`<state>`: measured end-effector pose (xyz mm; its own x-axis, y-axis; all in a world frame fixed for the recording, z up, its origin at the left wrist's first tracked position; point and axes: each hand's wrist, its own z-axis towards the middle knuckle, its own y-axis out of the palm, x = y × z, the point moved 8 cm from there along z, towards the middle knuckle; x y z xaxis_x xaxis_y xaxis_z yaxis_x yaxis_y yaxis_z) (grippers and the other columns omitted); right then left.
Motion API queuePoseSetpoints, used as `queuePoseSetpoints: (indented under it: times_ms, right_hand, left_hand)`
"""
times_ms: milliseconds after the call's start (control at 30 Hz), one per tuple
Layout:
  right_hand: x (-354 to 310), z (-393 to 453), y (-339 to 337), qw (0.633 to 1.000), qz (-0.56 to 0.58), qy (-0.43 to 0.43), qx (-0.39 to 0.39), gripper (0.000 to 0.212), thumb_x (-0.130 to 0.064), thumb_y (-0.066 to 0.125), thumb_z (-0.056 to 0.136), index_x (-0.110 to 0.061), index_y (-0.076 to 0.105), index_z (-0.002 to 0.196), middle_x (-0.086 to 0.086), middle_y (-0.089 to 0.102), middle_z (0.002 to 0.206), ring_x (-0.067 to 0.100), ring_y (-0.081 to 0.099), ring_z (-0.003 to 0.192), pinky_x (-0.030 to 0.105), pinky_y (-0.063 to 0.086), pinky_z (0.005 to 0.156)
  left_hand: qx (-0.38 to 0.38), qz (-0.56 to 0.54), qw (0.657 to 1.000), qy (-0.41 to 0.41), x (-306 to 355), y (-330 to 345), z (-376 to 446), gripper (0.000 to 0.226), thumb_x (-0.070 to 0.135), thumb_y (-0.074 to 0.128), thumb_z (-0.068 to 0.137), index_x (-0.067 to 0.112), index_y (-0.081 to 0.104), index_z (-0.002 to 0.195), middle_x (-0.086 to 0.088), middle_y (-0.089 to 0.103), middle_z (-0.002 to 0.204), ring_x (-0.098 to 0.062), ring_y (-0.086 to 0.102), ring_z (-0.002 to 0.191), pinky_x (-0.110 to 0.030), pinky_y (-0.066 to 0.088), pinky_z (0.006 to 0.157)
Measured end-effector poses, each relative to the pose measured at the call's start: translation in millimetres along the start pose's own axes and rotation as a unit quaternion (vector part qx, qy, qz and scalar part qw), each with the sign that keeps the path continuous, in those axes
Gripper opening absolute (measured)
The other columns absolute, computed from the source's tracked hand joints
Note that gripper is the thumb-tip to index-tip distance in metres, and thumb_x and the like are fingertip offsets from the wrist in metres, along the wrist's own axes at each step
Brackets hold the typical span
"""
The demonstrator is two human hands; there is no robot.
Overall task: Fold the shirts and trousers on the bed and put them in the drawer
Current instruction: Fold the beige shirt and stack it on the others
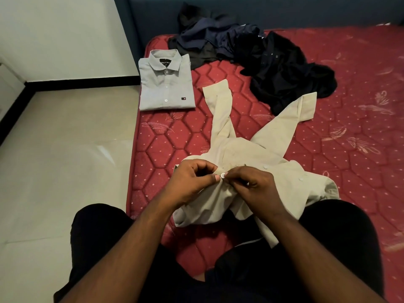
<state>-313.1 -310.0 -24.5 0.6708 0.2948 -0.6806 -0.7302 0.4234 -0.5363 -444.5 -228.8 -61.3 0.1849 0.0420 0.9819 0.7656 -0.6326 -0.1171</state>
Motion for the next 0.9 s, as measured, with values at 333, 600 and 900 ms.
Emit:
queuePoseSetpoints:
  times_ms: [333,600,900]
  right_hand:
    - [6,-2,25,0.999,0.000,0.027,-0.025,0.006,-0.001,0.071,0.073,-0.004,0.073,0.079,0.002,0.071,0.078,0.005,0.062,0.076,0.010,0.046,0.072]
    - [12,3,30,0.998,0.003,0.032,-0.051,0.005,-0.007,0.072,0.075,-0.008,0.074,0.079,-0.001,0.072,0.078,0.006,0.064,0.076,0.019,0.050,0.070]
    - [20,16,42,0.986,0.012,0.022,-0.166,0.038,-0.018,0.077,0.076,-0.011,0.071,0.113,0.000,0.075,0.086,0.005,0.068,0.078,0.024,0.053,0.072]
  left_hand:
    - [-0.020,0.002,1.000,-0.011,-20,-6,-2,0.015,0.016,0.073,0.077,0.014,0.077,0.092,-0.027,0.069,0.087,-0.024,0.058,0.071,-0.041,0.044,0.066]
    - [0.063,-0.058,0.996,0.009,-26,-9,-10,0.016,-0.001,0.076,0.079,0.007,0.076,0.093,-0.009,0.075,0.084,-0.015,0.067,0.074,-0.027,0.053,0.066]
    - [0.089,0.179,0.970,0.141,-10,-17,-10,0.019,0.006,0.079,0.076,0.014,0.079,0.093,0.022,0.070,0.083,0.007,0.067,0.077,-0.010,0.050,0.070]
